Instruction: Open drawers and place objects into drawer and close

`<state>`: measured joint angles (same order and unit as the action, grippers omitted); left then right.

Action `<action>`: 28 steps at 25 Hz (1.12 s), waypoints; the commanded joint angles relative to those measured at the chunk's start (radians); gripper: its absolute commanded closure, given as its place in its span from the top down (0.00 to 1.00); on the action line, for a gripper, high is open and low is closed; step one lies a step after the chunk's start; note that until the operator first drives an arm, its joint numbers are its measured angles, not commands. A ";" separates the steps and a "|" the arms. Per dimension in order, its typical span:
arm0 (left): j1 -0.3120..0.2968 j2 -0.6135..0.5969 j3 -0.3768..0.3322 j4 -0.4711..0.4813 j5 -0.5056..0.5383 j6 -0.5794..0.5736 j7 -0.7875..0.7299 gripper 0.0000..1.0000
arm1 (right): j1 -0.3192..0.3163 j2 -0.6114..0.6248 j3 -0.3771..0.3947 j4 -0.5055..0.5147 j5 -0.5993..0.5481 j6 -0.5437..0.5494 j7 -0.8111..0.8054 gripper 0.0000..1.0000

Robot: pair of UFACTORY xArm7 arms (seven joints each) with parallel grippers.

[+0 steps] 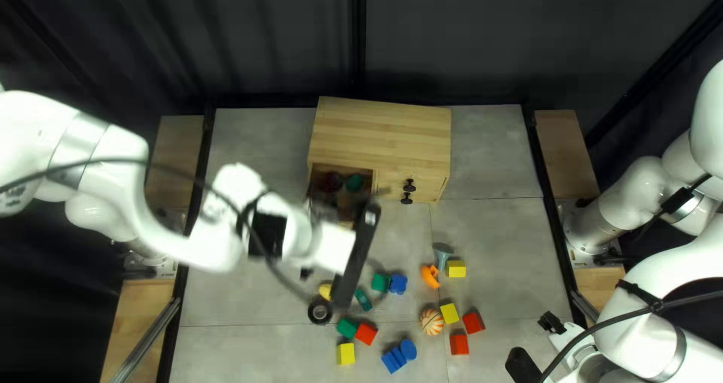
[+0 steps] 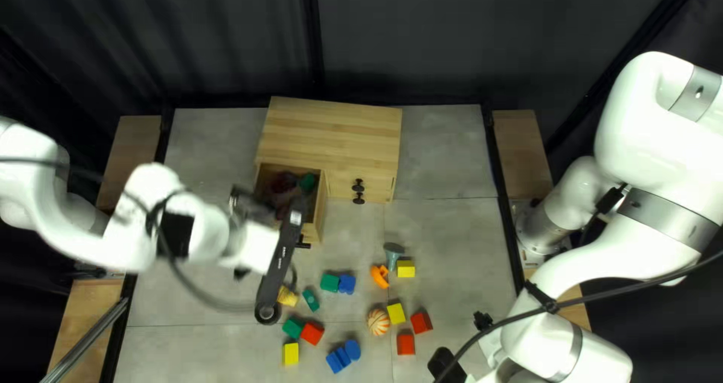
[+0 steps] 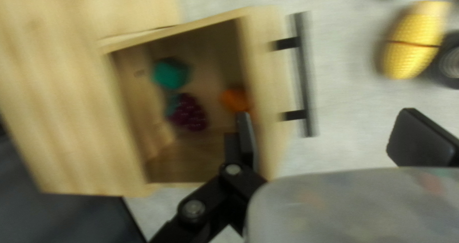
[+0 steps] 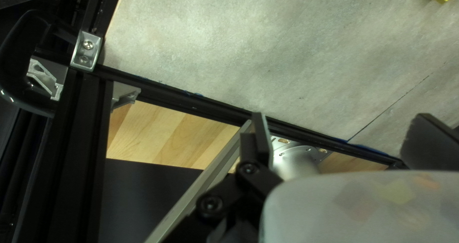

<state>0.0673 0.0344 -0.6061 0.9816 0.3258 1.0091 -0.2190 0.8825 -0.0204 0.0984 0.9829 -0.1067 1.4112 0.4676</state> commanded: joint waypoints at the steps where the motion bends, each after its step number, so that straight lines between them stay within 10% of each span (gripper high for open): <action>1: -0.081 0.181 -0.033 0.084 0.014 0.014 -0.101 1.00 | 0.000 0.000 0.000 0.000 0.000 0.000 0.000 1.00; 14: -0.052 0.352 -0.013 0.067 0.046 -0.102 0.024 1.00 | 0.000 0.000 0.000 0.000 0.000 0.000 0.000 1.00; 28: -0.129 0.217 0.087 -0.144 0.142 -0.345 -0.623 1.00 | 0.000 0.000 0.000 0.000 0.000 0.000 0.000 1.00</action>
<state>-0.0231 0.2588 -0.5550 0.8385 0.4128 0.6758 -0.6978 0.8825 -0.0204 0.0984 0.9829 -0.1067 1.4112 0.4676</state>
